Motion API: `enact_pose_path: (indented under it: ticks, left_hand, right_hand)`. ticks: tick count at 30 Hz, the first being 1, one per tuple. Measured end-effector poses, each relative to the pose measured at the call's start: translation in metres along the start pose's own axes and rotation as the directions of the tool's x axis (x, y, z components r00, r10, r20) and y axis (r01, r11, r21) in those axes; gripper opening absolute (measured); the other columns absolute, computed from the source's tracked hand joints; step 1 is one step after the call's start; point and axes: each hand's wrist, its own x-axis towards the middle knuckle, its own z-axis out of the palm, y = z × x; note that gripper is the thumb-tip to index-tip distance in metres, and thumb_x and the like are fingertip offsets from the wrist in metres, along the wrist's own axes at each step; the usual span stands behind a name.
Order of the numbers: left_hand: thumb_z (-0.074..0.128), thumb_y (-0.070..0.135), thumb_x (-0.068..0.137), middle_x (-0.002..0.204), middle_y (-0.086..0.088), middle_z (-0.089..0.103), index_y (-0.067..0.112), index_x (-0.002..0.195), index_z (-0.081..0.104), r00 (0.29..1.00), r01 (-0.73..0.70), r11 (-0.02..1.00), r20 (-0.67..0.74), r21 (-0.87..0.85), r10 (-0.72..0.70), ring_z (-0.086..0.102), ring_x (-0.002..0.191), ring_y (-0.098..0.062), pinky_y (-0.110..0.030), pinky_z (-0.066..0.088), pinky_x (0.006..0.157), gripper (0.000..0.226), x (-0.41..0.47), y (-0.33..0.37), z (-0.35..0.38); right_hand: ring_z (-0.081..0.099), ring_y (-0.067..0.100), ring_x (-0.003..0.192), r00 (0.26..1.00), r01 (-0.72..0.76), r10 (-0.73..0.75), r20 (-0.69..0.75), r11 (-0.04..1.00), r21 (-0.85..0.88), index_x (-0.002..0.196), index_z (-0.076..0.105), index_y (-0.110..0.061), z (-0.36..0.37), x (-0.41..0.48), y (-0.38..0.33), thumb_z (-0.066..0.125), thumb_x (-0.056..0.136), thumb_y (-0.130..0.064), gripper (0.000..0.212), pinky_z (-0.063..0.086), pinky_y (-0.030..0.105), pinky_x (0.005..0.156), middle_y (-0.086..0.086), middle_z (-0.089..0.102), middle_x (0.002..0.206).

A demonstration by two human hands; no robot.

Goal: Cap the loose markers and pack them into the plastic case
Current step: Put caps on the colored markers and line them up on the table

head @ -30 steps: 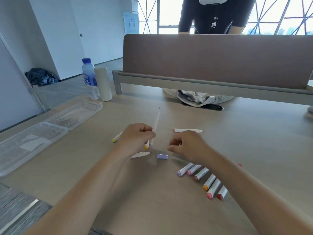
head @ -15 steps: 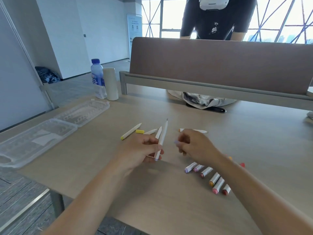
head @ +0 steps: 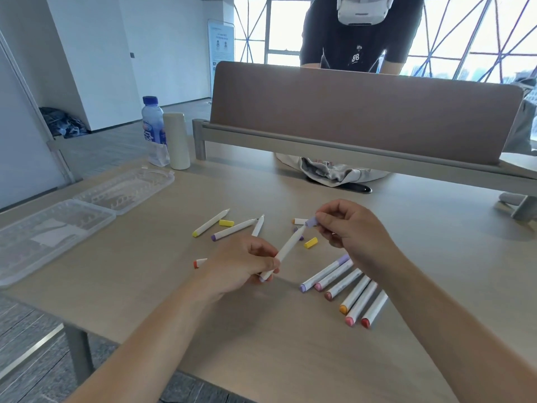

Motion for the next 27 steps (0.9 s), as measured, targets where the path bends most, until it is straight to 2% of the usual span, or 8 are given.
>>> enact_pose_path:
  ticks: [3, 8, 10, 12, 14, 20, 23, 27]
  left_hand:
    - [0.068, 0.004, 0.086, 0.082, -0.010, 0.074, 0.008, 0.087, 0.074, 1.000, 0.002, 1.000, 0.003, 0.010, -0.002, 0.068, 0.072, -0.018, -0.028, 0.058, 0.072, 0.007, 0.000, 0.000, 0.001]
    - [0.067, 0.008, 0.087, 0.077, -0.005, 0.074, 0.012, 0.084, 0.075, 1.000, -0.014, 0.995, 0.003, 0.095, 0.013, 0.066, 0.071, -0.016, -0.026, 0.056, 0.070, 0.010, -0.001, 0.002, 0.003]
    - [0.066, 0.012, 0.090, 0.071, -0.003, 0.072, 0.012, 0.083, 0.074, 0.999, -0.028, 0.992, -0.010, 0.123, 0.030, 0.064, 0.067, -0.016, -0.029, 0.055, 0.069, 0.011, -0.001, 0.004, 0.005]
    - [0.064, 0.015, 0.091, 0.069, -0.001, 0.071, 0.012, 0.082, 0.073, 0.999, -0.042, 0.988, -0.018, 0.151, 0.045, 0.063, 0.064, -0.015, -0.035, 0.057, 0.072, 0.013, -0.001, 0.004, 0.006]
    - [0.063, 0.017, 0.093, 0.069, 0.001, 0.072, 0.013, 0.083, 0.073, 0.999, -0.051, 0.979, -0.002, 0.197, 0.053, 0.065, 0.064, -0.014, -0.040, 0.058, 0.077, 0.014, 0.000, 0.006, 0.008]
    - [0.060, 0.023, 0.094, 0.071, 0.004, 0.074, 0.017, 0.084, 0.073, 0.998, -0.055, 0.954, 0.027, 0.294, 0.049, 0.068, 0.064, -0.011, -0.041, 0.057, 0.082, 0.017, 0.002, 0.012, 0.011]
    - [0.060, 0.023, 0.093, 0.073, 0.003, 0.075, 0.018, 0.082, 0.072, 0.999, -0.047, 0.950, 0.021, 0.308, 0.042, 0.069, 0.063, -0.010, -0.045, 0.054, 0.086, 0.018, 0.004, 0.012, 0.020]
    - [0.061, 0.023, 0.094, 0.074, 0.003, 0.075, 0.016, 0.084, 0.075, 1.000, -0.031, 0.948, 0.013, 0.317, 0.028, 0.071, 0.066, -0.011, -0.035, 0.059, 0.081, 0.018, 0.011, 0.017, 0.034]
  right_hand:
    - [0.046, 0.021, 0.063, 1.000, 0.023, -0.023, 0.000, 0.998, -0.051, 0.093, 0.069, -0.003, -0.001, 0.000, 0.000, 0.063, 0.094, -0.007, 0.007, 0.038, 0.024, 0.052, 0.020, 0.065, 0.078]
    - [0.041, 0.023, 0.061, 0.997, 0.059, -0.054, 0.051, 0.992, -0.112, 0.090, 0.070, 0.000, 0.001, -0.003, -0.003, 0.064, 0.093, -0.004, 0.008, 0.035, 0.025, 0.050, 0.029, 0.062, 0.075]
    - [0.041, 0.022, 0.060, 0.997, 0.058, -0.053, 0.049, 0.992, -0.113, 0.090, 0.069, 0.003, 0.001, -0.004, -0.002, 0.063, 0.093, -0.003, 0.010, 0.035, 0.025, 0.050, 0.022, 0.066, 0.071]
    - [0.042, 0.019, 0.057, 0.998, 0.047, -0.043, 0.043, 0.992, -0.114, 0.089, 0.068, 0.005, 0.001, -0.006, 0.001, 0.062, 0.093, -0.002, 0.011, 0.036, 0.024, 0.049, 0.014, 0.068, 0.068]
    - [0.045, 0.016, 0.054, 0.999, 0.046, -0.042, 0.030, 0.991, -0.126, 0.086, 0.069, 0.003, 0.001, -0.007, 0.005, 0.063, 0.093, -0.003, 0.011, 0.039, 0.024, 0.050, 0.017, 0.067, 0.070]
    - [0.051, 0.011, 0.051, 0.999, 0.050, -0.053, -0.014, 0.987, -0.151, 0.087, 0.067, 0.003, 0.000, -0.010, 0.013, 0.061, 0.093, -0.001, 0.009, 0.044, 0.020, 0.049, 0.006, 0.067, 0.065]
    - [0.051, 0.007, 0.050, 0.999, 0.032, -0.037, -0.020, 0.980, -0.197, 0.089, 0.066, 0.005, -0.004, -0.008, 0.015, 0.060, 0.094, -0.001, 0.010, 0.046, 0.017, 0.049, 0.013, 0.070, 0.073]
    - [0.054, 0.009, 0.057, 1.000, 0.021, -0.024, -0.012, 0.973, -0.232, 0.090, 0.072, -0.004, -0.018, -0.004, 0.013, 0.062, 0.094, -0.005, 0.011, 0.048, 0.018, 0.053, 0.011, 0.073, 0.079]
